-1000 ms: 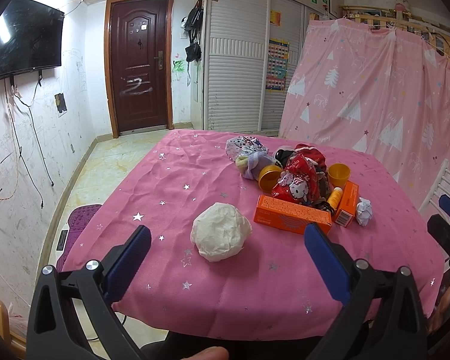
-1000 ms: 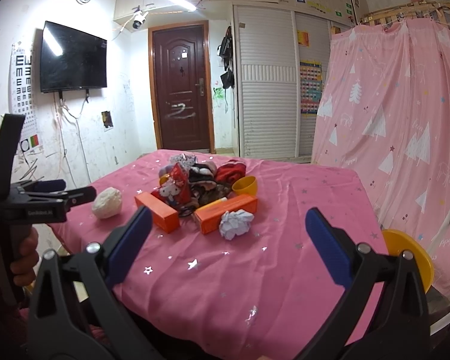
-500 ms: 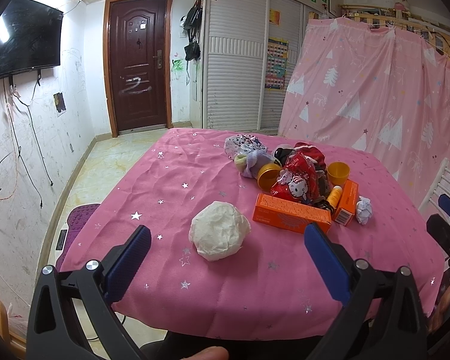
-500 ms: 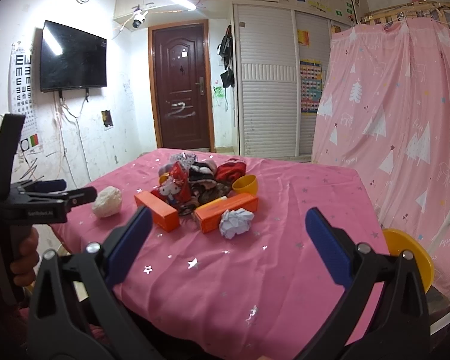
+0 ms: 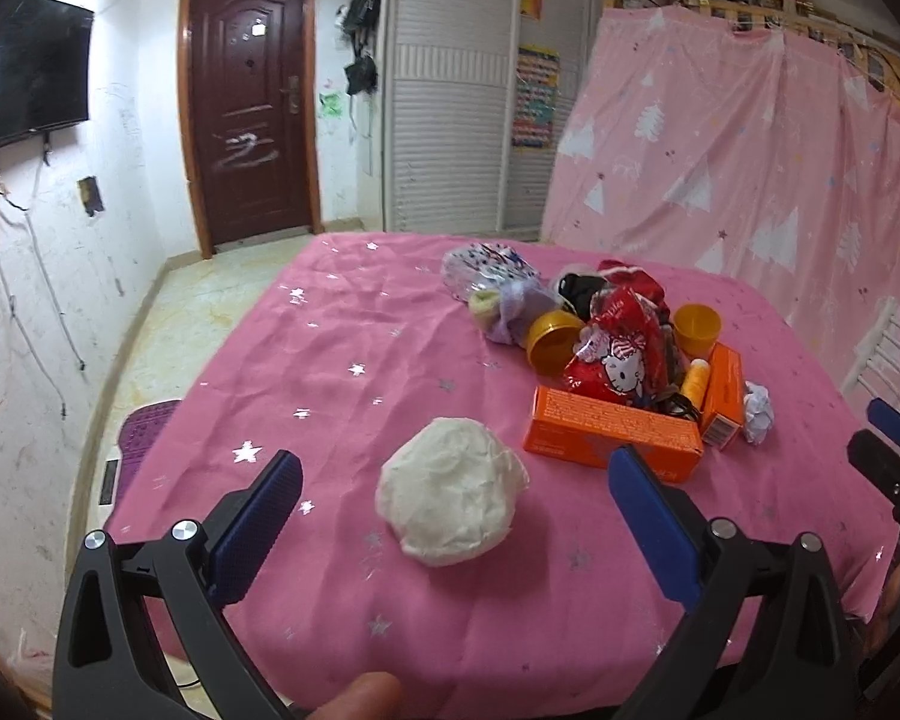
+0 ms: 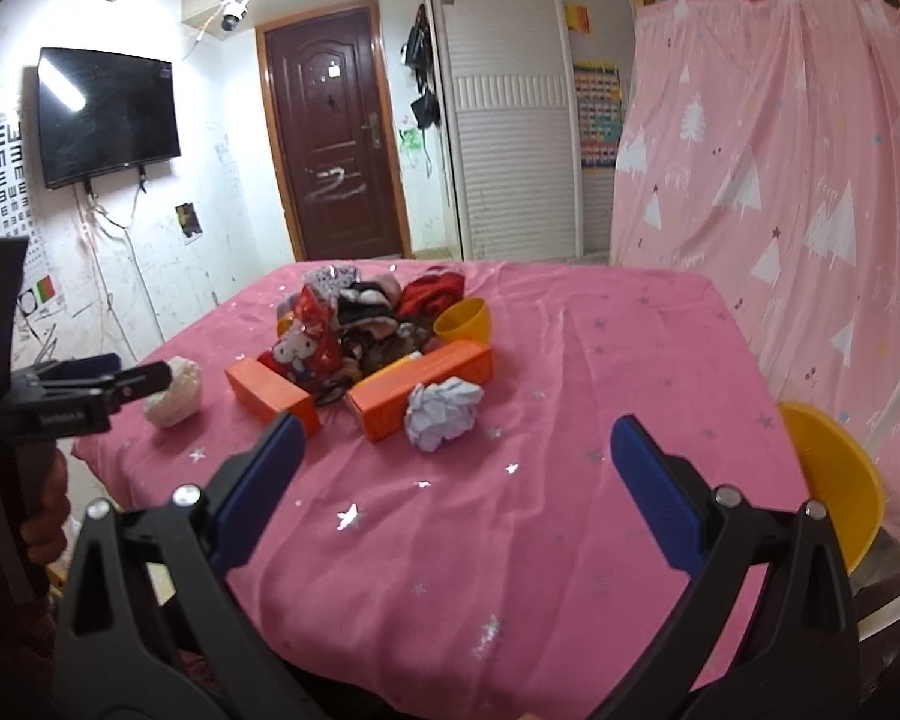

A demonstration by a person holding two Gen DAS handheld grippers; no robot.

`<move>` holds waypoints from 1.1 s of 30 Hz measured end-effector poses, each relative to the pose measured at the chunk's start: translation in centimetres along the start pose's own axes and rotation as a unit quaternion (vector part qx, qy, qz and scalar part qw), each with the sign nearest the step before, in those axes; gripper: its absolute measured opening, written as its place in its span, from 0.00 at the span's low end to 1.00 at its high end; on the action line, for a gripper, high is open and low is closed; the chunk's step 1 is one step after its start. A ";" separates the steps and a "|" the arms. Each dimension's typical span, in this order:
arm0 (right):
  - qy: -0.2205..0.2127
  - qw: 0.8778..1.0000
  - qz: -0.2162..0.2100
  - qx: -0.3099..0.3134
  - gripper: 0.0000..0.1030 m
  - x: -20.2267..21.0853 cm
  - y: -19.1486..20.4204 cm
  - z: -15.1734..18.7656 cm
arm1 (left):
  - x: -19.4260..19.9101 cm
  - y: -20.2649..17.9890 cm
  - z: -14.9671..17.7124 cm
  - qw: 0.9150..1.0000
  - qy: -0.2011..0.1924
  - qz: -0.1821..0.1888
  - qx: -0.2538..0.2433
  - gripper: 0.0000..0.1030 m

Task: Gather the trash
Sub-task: 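Grasp the white paper ball with the left gripper while the right gripper grasps the white tissue, then carry both items to the yellow bin and open both grippers over it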

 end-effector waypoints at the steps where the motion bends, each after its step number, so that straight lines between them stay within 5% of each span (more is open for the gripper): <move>1: 0.004 1.000 0.001 -0.002 0.96 -0.3 0.0 0.0 | -0.3 0.0 0.0 1.000 0.002 -0.001 -0.002 0.88; 3: 0.014 1.000 0.005 -0.008 0.96 -1.2 0.0 0.0 | -1.4 0.3 -0.1 1.000 0.012 -0.002 -0.004 0.74; 4: 0.020 1.000 0.005 -0.009 0.96 -1.8 0.1 -0.1 | -1.9 0.4 -0.1 1.000 0.019 -0.001 -0.003 0.55; 6: 0.029 1.000 0.005 -0.008 0.96 -2.7 0.4 -0.2 | -2.9 0.6 0.0 0.999 0.031 0.007 0.007 0.45; 11: 0.058 0.998 0.014 0.001 0.95 -5.2 1.0 0.1 | -3.6 0.4 -0.2 1.000 0.023 -0.005 -0.017 0.43; 14: 0.081 0.996 0.024 0.000 0.74 -6.5 0.7 0.7 | -3.4 0.0 -0.2 0.999 0.020 -0.017 -0.039 0.43; 18: 0.093 0.995 0.015 -0.021 0.66 -6.9 0.4 0.5 | -3.4 0.1 -0.3 0.999 0.026 -0.006 -0.040 0.43; 23: 0.096 0.995 0.030 -0.029 0.66 -6.9 -0.5 0.3 | -3.5 0.1 -0.4 0.999 0.032 0.009 -0.036 0.43; 29: 0.125 0.991 0.048 0.000 0.48 -8.1 0.1 0.8 | -3.6 -0.3 -0.5 0.998 0.036 0.017 -0.044 0.42; 31: 0.125 0.991 0.051 0.005 0.32 -8.1 0.1 0.8 | -3.5 -0.5 -0.4 0.998 0.038 0.025 -0.040 0.42; 33: 0.112 0.993 0.044 -0.004 0.31 -7.8 0.0 0.4 | -3.0 -0.4 -0.7 0.998 0.031 0.032 -0.033 0.42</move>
Point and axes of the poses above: each gripper's, at about its wrist camera, not at the fingertips, and x roughly against the way its jaws point, y to its left, z to its underside, the point moved 9 cm from there along -x, roughly the way its jaws point, and after that the axes turned 11 degrees about -x, right-handed, at the moved point
